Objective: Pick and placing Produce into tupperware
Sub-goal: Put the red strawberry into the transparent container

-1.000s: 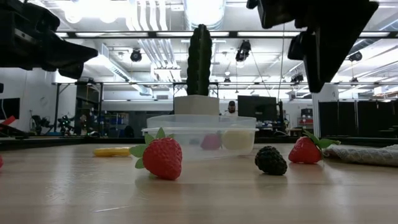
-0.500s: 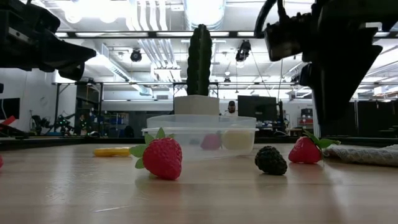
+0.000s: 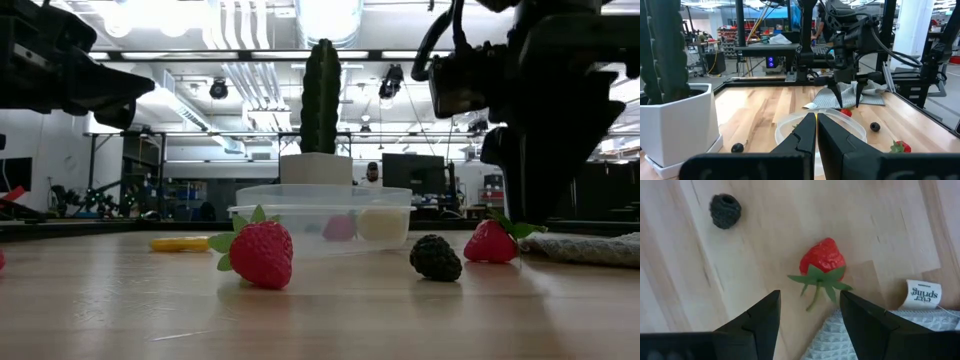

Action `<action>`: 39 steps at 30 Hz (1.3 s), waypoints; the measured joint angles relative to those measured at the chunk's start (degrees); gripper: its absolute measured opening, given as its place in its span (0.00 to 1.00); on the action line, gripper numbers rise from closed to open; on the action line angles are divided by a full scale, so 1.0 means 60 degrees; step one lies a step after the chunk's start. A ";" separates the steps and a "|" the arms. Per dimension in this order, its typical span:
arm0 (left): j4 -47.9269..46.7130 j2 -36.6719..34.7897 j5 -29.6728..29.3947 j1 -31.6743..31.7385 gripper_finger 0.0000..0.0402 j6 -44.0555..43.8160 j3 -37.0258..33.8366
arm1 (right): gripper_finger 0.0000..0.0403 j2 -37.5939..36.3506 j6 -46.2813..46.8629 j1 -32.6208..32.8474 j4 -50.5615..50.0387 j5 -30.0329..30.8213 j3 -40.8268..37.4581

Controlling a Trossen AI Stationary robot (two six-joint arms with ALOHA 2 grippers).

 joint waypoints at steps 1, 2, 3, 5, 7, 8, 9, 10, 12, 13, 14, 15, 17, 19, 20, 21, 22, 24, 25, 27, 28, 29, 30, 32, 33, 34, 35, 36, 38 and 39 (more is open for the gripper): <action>0.0000 0.0000 0.0000 -0.0002 0.00 0.0000 0.0000 | 0.49 0.0000 -0.0005 -0.0004 0.0030 0.0001 -0.0052; 0.0000 0.0000 0.0000 0.0000 0.00 0.0000 0.0000 | 0.49 0.0000 -0.0005 -0.0004 0.0046 0.0011 -0.0089; 0.0000 0.0000 0.0000 -0.0002 0.00 0.0003 0.0000 | 0.49 0.0000 -0.0009 0.0000 0.0071 0.0023 -0.0124; 0.0000 0.0007 0.0000 0.0000 0.00 0.0007 0.0000 | 0.49 0.0000 -0.0020 0.0000 0.0081 0.0016 -0.0175; 0.0004 0.0004 0.0000 -0.0004 0.00 0.0011 0.0000 | 0.49 0.0000 -0.0023 -0.0004 0.0234 0.0024 -0.0216; 0.0004 0.0004 0.0000 -0.0003 0.00 0.0011 0.0000 | 0.49 0.0000 -0.0025 -0.0004 0.0277 0.0027 -0.0219; 0.0004 0.0004 0.0000 0.0000 0.00 0.0011 0.0000 | 0.48 -0.0002 -0.0032 -0.0004 0.0284 0.0029 -0.0221; 0.0004 0.0004 0.0000 -0.0002 0.00 0.0011 0.0000 | 0.48 -0.0004 -0.0034 -0.0004 0.0278 0.0031 -0.0229; 0.0000 0.0004 0.0000 -0.0004 0.00 0.0011 0.0000 | 0.47 -0.0004 -0.0031 0.0000 0.0288 0.0065 -0.0266; 0.0004 0.0007 0.0000 -0.0002 0.00 0.0011 0.0000 | 0.46 -0.0004 -0.0031 -0.0004 0.0286 0.0086 -0.0287; 0.0000 0.0007 0.0000 -0.0001 0.00 0.0011 0.0000 | 0.46 -0.0004 -0.0031 -0.0004 0.0286 0.0100 -0.0306; 0.0000 0.0006 0.0000 -0.0002 0.00 0.0011 0.0000 | 0.45 -0.0004 -0.0027 0.0000 0.0286 0.0103 -0.0321; 0.0000 0.0004 0.0000 -0.0001 0.00 0.0011 0.0000 | 0.43 -0.0004 0.0009 -0.0004 0.0391 0.0107 -0.0357; 0.0000 0.0004 0.0000 -0.0004 0.00 0.0011 0.0000 | 0.40 -0.0004 0.0010 -0.0004 0.0512 0.0109 -0.0386; 0.0000 0.0004 0.0000 -0.0001 0.00 0.0011 0.0000 | 0.39 -0.0004 0.0011 -0.0004 0.0518 0.0109 -0.0387; 0.0000 0.0004 0.0000 -0.0001 0.00 0.0011 0.0000 | 0.37 -0.0004 0.0013 -0.0004 0.0516 0.0107 -0.0387; 0.0000 0.0004 0.0000 0.0000 0.00 0.0011 0.0000 | 0.36 -0.0007 0.0010 -0.0004 0.0519 0.0107 -0.0387; 0.0000 0.0004 0.0000 -0.0001 0.00 0.0011 0.0000 | 0.33 -0.0007 -0.0027 -0.0004 0.0522 0.0107 -0.0412; 0.0000 0.0004 0.0000 -0.0001 0.00 0.0011 0.0000 | 0.31 -0.0007 -0.0027 -0.0004 0.0515 0.0107 -0.0434; 0.0000 0.0004 0.0000 0.0000 0.00 0.0011 0.0000 | 0.27 -0.0007 -0.0023 -0.0004 0.0538 0.0107 -0.0481; 0.0000 0.0004 0.0000 0.0000 0.00 0.0011 0.0000 | 0.25 -0.0007 -0.0023 -0.0004 0.0560 0.0107 -0.0514; 0.0000 0.0011 0.0000 -0.0004 0.00 0.0011 0.0000 | 0.24 -0.0005 -0.0025 -0.0004 0.0609 0.0107 -0.0555; -0.0002 0.0015 0.0000 -0.0004 0.00 0.0011 0.0000 | 0.22 -0.0007 -0.0026 -0.0004 0.0661 0.0107 -0.0598; 0.0000 0.0015 0.0000 -0.0004 0.00 0.0011 0.0000 | 0.18 -0.0007 -0.0026 -0.0020 0.0685 0.0107 -0.0631; -0.0002 0.0017 0.0000 -0.0003 0.00 0.0011 0.0000 | 0.16 -0.0007 -0.0027 -0.0027 0.0686 0.0107 -0.0630; -0.0002 0.0016 0.0000 -0.0004 0.00 0.0009 0.0000 | 0.14 -0.0007 -0.0027 -0.0041 0.0676 0.0107 -0.0611; -0.0002 0.0015 0.0000 -0.0001 0.00 0.0011 0.0000 | 0.12 -0.0007 -0.0034 -0.0046 0.0679 0.0111 -0.0577; -0.0002 0.0015 0.0000 -0.0002 0.00 0.0011 0.0000 | 0.09 -0.0007 -0.0091 -0.0047 0.0686 0.0107 -0.0541; -0.0002 0.0018 0.0000 0.0000 0.00 0.0011 0.0000 | 0.04 -0.0007 -0.0302 -0.0047 0.0683 0.0111 -0.0456; 0.0000 0.0018 0.0000 -0.0002 0.00 0.0011 0.0000 | 0.03 -0.0007 -0.0353 -0.0047 0.0689 0.0111 -0.0414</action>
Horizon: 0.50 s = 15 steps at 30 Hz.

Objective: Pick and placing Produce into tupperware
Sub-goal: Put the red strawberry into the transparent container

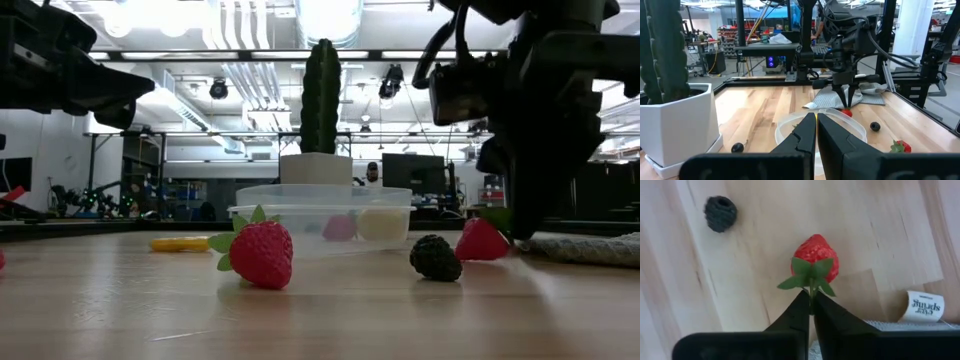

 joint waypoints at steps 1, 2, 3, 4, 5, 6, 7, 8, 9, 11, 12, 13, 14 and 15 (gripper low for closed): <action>-0.0001 0.0000 -0.0001 0.0000 0.00 0.0000 0.0000 | 0.03 0.0000 -0.0009 -0.0006 -0.0005 -0.0001 0.0040; -0.0001 0.0000 -0.0004 0.0002 0.00 0.0000 0.0000 | 0.03 0.0000 -0.0010 -0.0018 -0.0017 -0.0001 0.0079; -0.0003 0.0000 -0.0004 -0.0002 0.00 0.0000 0.0000 | 0.02 0.0000 -0.0012 -0.0018 -0.0023 -0.0001 0.0117; -0.0004 0.0000 -0.0004 0.0002 0.00 0.0000 0.0000 | 0.02 0.0000 -0.0026 -0.0018 -0.0045 0.0001 0.0163; 0.0000 0.0000 -0.0004 -0.0001 0.00 0.0000 0.0000 | 0.02 0.0000 -0.0044 -0.0023 -0.0054 -0.0001 0.0206; 0.0000 0.0007 -0.0003 0.0000 0.00 0.0000 0.0000 | 0.02 -0.0008 -0.0096 -0.0025 -0.0084 -0.0001 0.0258; -0.0004 0.0007 -0.0004 -0.0001 0.00 0.0000 0.0000 | 0.02 -0.0022 -0.0169 -0.0025 -0.0127 0.0003 0.0329; -0.0005 0.0007 -0.0004 0.0002 0.00 0.0000 0.0000 | 0.02 -0.0043 -0.0248 -0.0025 -0.0134 0.0007 0.0415; 0.0000 0.0007 -0.0004 0.0002 0.00 -0.0001 0.0000 | 0.02 -0.0063 -0.0353 -0.0043 -0.0221 0.0004 0.0546; -0.0004 0.0007 -0.0004 0.0002 0.00 0.0000 0.0000 | 0.02 -0.0080 -0.0600 -0.0068 -0.0605 0.0022 0.0930; -0.0004 0.0007 -0.0004 0.0002 0.00 -0.0001 0.0000 | 0.02 -0.0080 -0.0748 -0.0080 -0.0865 0.0113 0.1146; -0.0004 0.0007 -0.0004 0.0002 0.00 0.0000 0.0000 | 0.02 -0.0080 -0.0894 -0.0081 -0.1120 0.0299 0.1377; -0.0004 0.0007 -0.0004 0.0002 0.00 0.0000 0.0000 | 0.02 -0.0080 -0.1069 -0.0089 -0.1315 0.0486 0.1594; -0.0001 0.0007 -0.0006 -0.0001 0.00 0.0000 0.0000 | 0.02 -0.0080 -0.1256 -0.0110 -0.1376 0.0617 0.1794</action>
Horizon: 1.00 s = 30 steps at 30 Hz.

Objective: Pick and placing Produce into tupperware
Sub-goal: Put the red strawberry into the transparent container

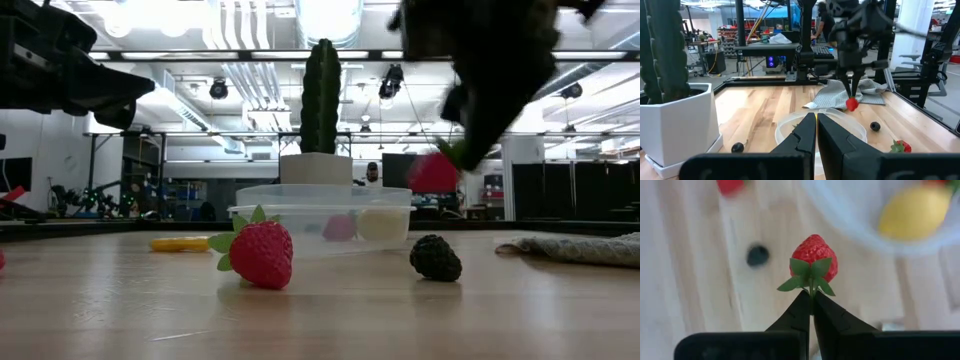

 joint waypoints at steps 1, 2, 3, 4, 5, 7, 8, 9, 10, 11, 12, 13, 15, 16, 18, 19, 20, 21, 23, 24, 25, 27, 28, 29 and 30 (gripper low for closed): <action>0.0001 0.0000 0.0003 0.0000 0.00 0.0000 0.0000 | 0.02 0.0000 -0.0187 -0.0028 0.0034 0.0100 0.0183; -0.0003 0.0000 -0.0001 0.0001 0.00 0.0000 0.0000 | 0.02 0.0000 -0.0411 -0.0069 0.0069 0.0200 0.0339; 0.0001 0.0000 0.0000 0.0002 0.00 0.0000 0.0000 | 0.02 0.0000 -0.0675 -0.0116 0.0091 0.0315 0.0482; 0.0001 0.0006 0.0001 0.0000 0.00 0.0000 0.0000 | 0.02 0.0000 -0.0953 -0.0185 0.0147 0.0482 0.0588; 0.0001 0.0013 0.0002 -0.0001 0.00 0.0000 0.0000 | 0.02 0.0000 -0.1231 -0.0281 0.0269 0.0686 0.0656; 0.0001 0.0018 -0.0001 0.0000 0.00 0.0000 0.0000 | 0.02 0.0000 -0.1776 -0.0567 0.0544 0.0938 0.0682; 0.0001 0.0018 -0.0001 0.0003 0.00 0.0000 0.0000 | 0.02 0.0000 -0.2043 -0.0749 0.0720 0.0949 0.0647; 0.0001 0.0018 0.0001 0.0001 0.00 -0.0002 0.0000 | 0.02 0.0000 -0.2297 -0.0972 0.0939 0.0952 0.0602; 0.0001 0.0018 -0.0001 0.0003 0.00 0.0000 0.0000 | 0.02 0.0000 -0.2522 -0.1180 0.1096 0.0951 0.0562; 0.0004 0.0018 -0.0001 0.0003 0.00 0.0031 0.0000 | 0.02 0.0000 -0.2792 -0.1397 0.1205 0.0909 0.0531; 0.0007 0.0018 -0.0001 0.0003 0.00 0.0175 0.0000 | 0.02 0.0000 -0.3046 -0.1631 0.1331 0.0877 0.0500; 0.0005 0.0018 0.0000 0.0000 0.00 0.0295 0.0000 | 0.02 0.0000 -0.3266 -0.1846 0.1438 0.0872 0.0475; 0.0012 0.0018 -0.0001 0.0000 0.00 0.0438 0.0000 | 0.02 0.0006 -0.3688 -0.2283 0.1479 0.0736 0.0451; 0.0012 0.0018 -0.0001 0.0003 0.00 0.0444 0.0000 | 0.02 0.0046 -0.3826 -0.2500 0.1511 0.0569 0.0451; 0.0032 0.0015 0.0000 0.0000 0.00 0.0448 0.0000 | 0.02 0.0153 -0.4055 -0.2913 0.1692 -0.0036 0.0438; 0.0069 0.0015 -0.0001 0.0000 0.00 0.0450 0.0000 | 0.02 0.0268 -0.4187 -0.3071 0.1815 -0.0291 0.0433; 0.0083 0.0018 -0.0001 0.0003 0.00 0.0452 0.0000 | 0.02 0.0371 -0.4366 -0.3210 0.1962 -0.0500 0.0433; 0.0064 0.0008 -0.0001 -0.0001 0.00 0.0455 0.0000 | 0.02 0.0488 -0.4543 -0.3332 0.2051 -0.0667 0.0433; 0.0077 0.0000 -0.0001 0.0001 0.00 0.0455 0.0000 | 0.02 0.0788 -0.4810 -0.3543 0.2072 -0.1044 0.0517; 0.0065 0.0000 -0.0001 0.0003 0.00 0.0455 0.0000 | 0.02 0.0923 -0.4872 -0.3616 0.2115 -0.1261 0.0572; 0.0061 -0.0010 0.0000 0.0003 0.00 0.0455 0.0000 | 0.02 0.1055 -0.4949 -0.3674 0.2125 -0.1468 0.0609; 0.0067 -0.0015 0.0001 0.0001 0.00 0.0455 0.0000 | 0.02 0.1299 -0.5109 -0.3721 0.2091 -0.1616 0.0710; 0.0059 -0.0018 0.0002 0.0003 0.00 0.0455 0.0000 | 0.02 0.1419 -0.5242 -0.3733 0.2128 -0.1616 0.0777; 0.0068 -0.0015 -0.0001 0.0003 0.00 0.0455 0.0000 | 0.02 0.1531 -0.5378 -0.3748 0.2118 -0.1626 0.0844; 0.0070 -0.0007 -0.0001 0.0003 0.00 0.0455 0.0000 | 0.02 0.1662 -0.5465 -0.3766 0.2099 -0.1628 0.0921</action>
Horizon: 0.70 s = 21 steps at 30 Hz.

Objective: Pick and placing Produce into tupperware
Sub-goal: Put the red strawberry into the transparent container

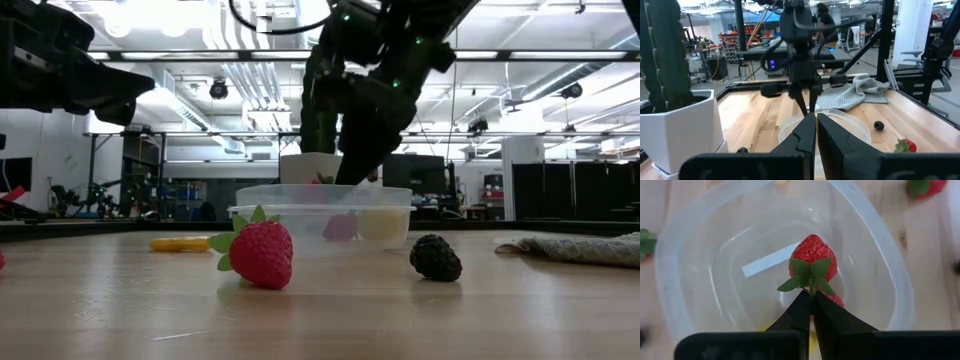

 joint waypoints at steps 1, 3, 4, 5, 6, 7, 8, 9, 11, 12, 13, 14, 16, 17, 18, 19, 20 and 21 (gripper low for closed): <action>-0.0014 0.0000 0.0000 0.0000 0.00 0.0004 0.0000 | 0.02 0.0141 -0.0061 -0.0030 0.0005 -0.0004 0.0114; -0.0005 0.0005 0.0000 -0.0001 0.00 0.0006 0.0000 | 0.02 0.0390 -0.0204 -0.0069 0.0002 -0.0009 0.0316; -0.0004 0.0015 0.0000 0.0000 0.00 0.0007 0.0000 | 0.02 0.0509 -0.0280 -0.0101 -0.0021 -0.0009 0.0436; -0.0014 0.0025 0.0002 -0.0002 0.00 0.0007 0.0000 | 0.02 0.0609 -0.0301 -0.0107 -0.0021 -0.0002 0.0555; -0.0017 0.0025 0.0001 0.0000 0.00 0.0007 0.0000 | 0.02 0.0725 -0.0316 -0.0135 -0.0064 -0.0002 0.0656; -0.0009 0.0025 0.0003 -0.0001 0.00 0.0007 0.0000 | 0.02 0.0823 -0.0323 -0.0152 -0.0171 -0.0002 0.0788; -0.0010 0.0025 0.0004 0.0000 0.00 0.0007 0.0000 | 0.02 0.0927 -0.0327 -0.0157 -0.0359 -0.0003 0.0932; -0.0022 0.0025 0.0000 0.0000 0.00 -0.0001 0.0000 | 0.02 0.1032 -0.0371 -0.0159 -0.0558 -0.0001 0.1059; -0.0016 0.0025 0.0004 -0.0004 0.00 -0.0011 0.0000 | 0.02 0.1190 -0.0505 -0.0162 -0.1006 -0.0004 0.1291; -0.0018 0.0025 0.0004 0.0000 0.00 -0.0015 0.0000 | 0.02 0.1251 -0.0549 -0.0164 -0.1143 -0.0001 0.1380; -0.0019 0.0034 0.0004 0.0000 0.00 -0.0018 0.0000 | 0.02 0.1265 -0.0572 -0.0163 -0.1218 -0.0001 0.1420; -0.0017 0.0049 0.0004 -0.0004 0.00 -0.0018 0.0000 | 0.02 0.1267 -0.0575 -0.0160 -0.1271 0.0021 0.1429; -0.0022 0.0082 0.0006 -0.0003 0.00 -0.0022 0.0000 | 0.02 0.1251 -0.0669 -0.0164 -0.1235 0.0097 0.1485; -0.0022 0.0091 0.0007 0.0000 0.00 -0.0022 0.0000 | 0.02 0.1215 -0.0710 -0.0164 -0.1220 0.0186 0.1494; -0.0015 0.0106 0.0004 -0.0004 0.00 -0.0026 0.0000 | 0.02 0.1172 -0.0725 -0.0164 -0.1250 0.0300 0.1500; -0.0011 0.0133 0.0007 0.0000 0.00 -0.0026 0.0000 | 0.02 0.1127 -0.0736 -0.0169 -0.1261 0.0377 0.1517; -0.0027 0.0145 0.0005 0.0000 0.00 -0.0029 0.0000 | 0.02 0.1091 -0.0747 -0.0173 -0.1233 0.0406 0.1532; -0.0022 0.0154 0.0007 -0.0004 0.00 -0.0033 0.0000 | 0.02 0.1058 -0.0753 -0.0185 -0.1228 0.0420 0.1534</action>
